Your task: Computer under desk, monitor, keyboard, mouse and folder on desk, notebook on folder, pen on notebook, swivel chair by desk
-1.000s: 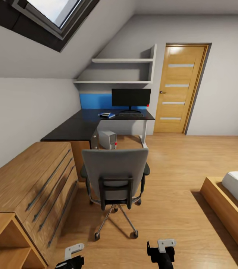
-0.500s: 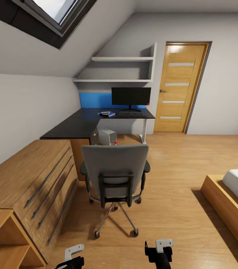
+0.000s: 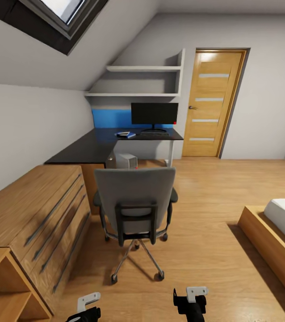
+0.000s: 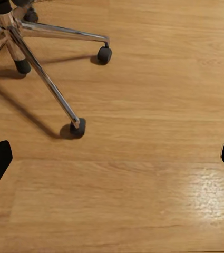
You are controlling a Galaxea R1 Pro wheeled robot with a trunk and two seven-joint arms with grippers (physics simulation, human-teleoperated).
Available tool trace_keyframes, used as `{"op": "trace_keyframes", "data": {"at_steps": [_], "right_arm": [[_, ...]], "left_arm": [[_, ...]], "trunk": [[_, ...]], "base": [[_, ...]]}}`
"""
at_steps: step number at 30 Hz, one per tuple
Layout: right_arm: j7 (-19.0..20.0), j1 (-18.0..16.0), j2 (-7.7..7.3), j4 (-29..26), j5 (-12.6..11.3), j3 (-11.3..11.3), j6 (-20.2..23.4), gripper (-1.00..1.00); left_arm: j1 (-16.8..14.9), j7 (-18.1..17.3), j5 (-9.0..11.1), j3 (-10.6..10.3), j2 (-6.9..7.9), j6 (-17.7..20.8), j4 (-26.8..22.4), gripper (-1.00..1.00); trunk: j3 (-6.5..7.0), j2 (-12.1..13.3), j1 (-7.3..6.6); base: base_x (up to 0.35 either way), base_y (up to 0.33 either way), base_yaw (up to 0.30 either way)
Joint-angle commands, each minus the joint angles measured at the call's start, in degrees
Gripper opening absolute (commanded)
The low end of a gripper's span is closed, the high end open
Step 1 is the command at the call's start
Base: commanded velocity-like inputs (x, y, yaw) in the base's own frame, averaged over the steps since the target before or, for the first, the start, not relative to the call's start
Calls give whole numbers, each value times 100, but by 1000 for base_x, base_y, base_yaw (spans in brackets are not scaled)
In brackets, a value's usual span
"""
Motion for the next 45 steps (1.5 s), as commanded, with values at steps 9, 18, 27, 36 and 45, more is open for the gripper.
{"op": "trace_keyframes", "data": {"at_steps": [9,18,27,36,45], "right_arm": [[-30,-4,2,0,-35,50,-11,100],[-30,-4,2,7,-33,50,-7,100],[-22,-4,2,9,-27,50,-4,100],[-32,-9,-22,-56,-2,45,-7,100],[-71,-264,-149,-680,-8,25,257,100]], "left_arm": [[-3,61,68,-34,23,-58,2,100],[-3,72,67,-39,7,-99,1,100],[-3,60,66,-35,14,-99,2,100],[-3,69,57,-57,-80,-71,-228,100],[-15,97,35,-69,-317,785,-1545,100]], "trunk": [[-168,-365,198],[-329,-726,395],[-491,-1087,593],[-652,-1448,791],[-814,-1809,988]], "base": [[0,0,-246],[0,12,-95],[0,275,-6],[0,60,0],[0,0,0]]}}
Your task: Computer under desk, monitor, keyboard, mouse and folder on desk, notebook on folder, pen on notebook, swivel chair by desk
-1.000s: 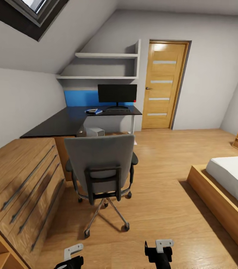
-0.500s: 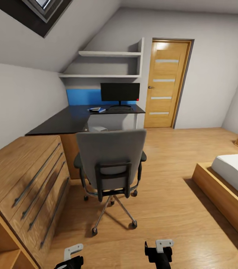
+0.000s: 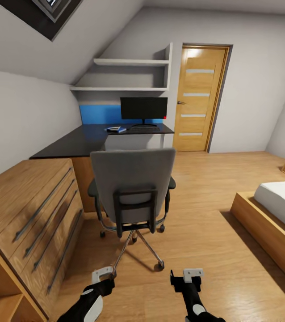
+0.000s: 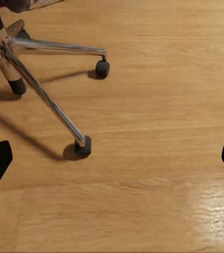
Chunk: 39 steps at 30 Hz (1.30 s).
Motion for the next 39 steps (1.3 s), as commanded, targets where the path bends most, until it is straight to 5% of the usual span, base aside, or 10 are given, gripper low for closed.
{"op": "trace_keyframes", "data": {"at_steps": [1,8,14,20,21,24,25,39], "right_arm": [[-32,-145,-6,-68,-31,46,191,100],[34,-839,2,-178,-44,45,1160,100],[831,-1202,15,-131,-43,57,1597,100],[1067,-1233,16,-47,-26,72,1460,100],[1127,-1238,27,-16,-23,88,1202,100],[1135,-1235,38,-20,-17,99,1058,100],[1136,-1225,117,-30,-6,105,792,100],[1064,-1222,208,-77,-23,111,638,100]], "left_arm": [[-20,46,31,-43,-37,331,-203,100],[-449,48,34,-42,-160,870,-512,100],[-727,35,38,-37,-179,951,-344,100],[-753,-1,31,-73,-180,778,-77,100],[-759,-10,29,-218,-187,380,-14,100],[-759,-4,33,-411,-193,70,1,100],[-758,34,45,-893,-195,-437,29,100],[-760,43,47,-1008,-172,-868,1,100]], "trunk": [[-24,-44,22],[-150,-325,176],[-258,-565,307],[-366,-806,439],[-383,-846,461],[-437,-966,527],[-455,-1007,549],[-707,-1568,856]], "base": [[0,0,0],[0,0,0],[0,0,0],[0,0,0],[0,0,0],[0,0,0],[0,0,0],[0,0,0]]}}
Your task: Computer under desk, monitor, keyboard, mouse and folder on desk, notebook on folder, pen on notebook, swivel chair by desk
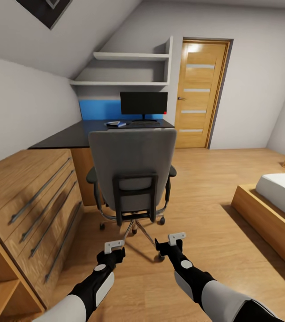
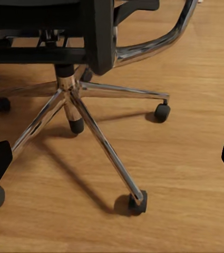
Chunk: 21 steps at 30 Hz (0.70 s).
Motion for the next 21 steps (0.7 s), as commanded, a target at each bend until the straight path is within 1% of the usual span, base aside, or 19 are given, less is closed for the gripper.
{"op": "trace_keyframes", "data": {"at_steps": [1,21], "right_arm": [[-47,-5,8,-2,-23,46,-19,100],[-151,-5,40,-22,0,30,-40,100]], "left_arm": [[-5,38,53,-47,4,-31,3,100],[-4,37,53,-37,16,-154,2,100]], "trunk": [[-24,-44,21],[-383,-846,461]], "base": [[0,0,0],[0,0,0]]}}
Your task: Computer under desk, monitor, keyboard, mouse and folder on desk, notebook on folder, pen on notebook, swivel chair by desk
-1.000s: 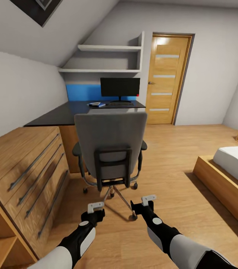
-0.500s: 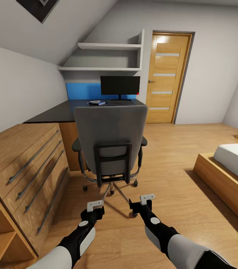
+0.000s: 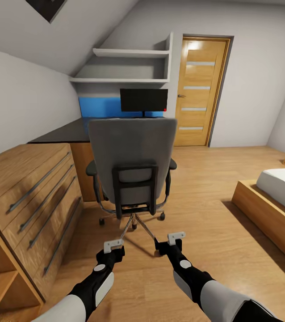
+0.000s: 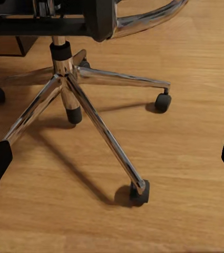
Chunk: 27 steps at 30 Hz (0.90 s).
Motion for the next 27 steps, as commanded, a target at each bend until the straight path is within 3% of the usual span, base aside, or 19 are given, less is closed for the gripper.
{"op": "trace_keyframes", "data": {"at_steps": [1,14,21,27], "right_arm": [[-54,-5,0,3,-25,49,-18,100],[-226,3,7,3,-24,54,-39,100],[-356,4,8,3,-24,55,-42,100],[-404,4,8,3,-22,55,-70,100]], "left_arm": [[-5,37,51,-49,5,-26,3,100],[-4,11,49,-52,49,-24,17,100],[-6,-2,44,-61,54,-24,27,100],[-5,-18,42,-65,55,-19,31,100]], "trunk": [[-28,-6,2],[-28,-6,2],[-28,-6,2],[-28,-6,2]], "base": [[0,0,0],[0,0,10],[15,0,169],[189,0,112]]}}
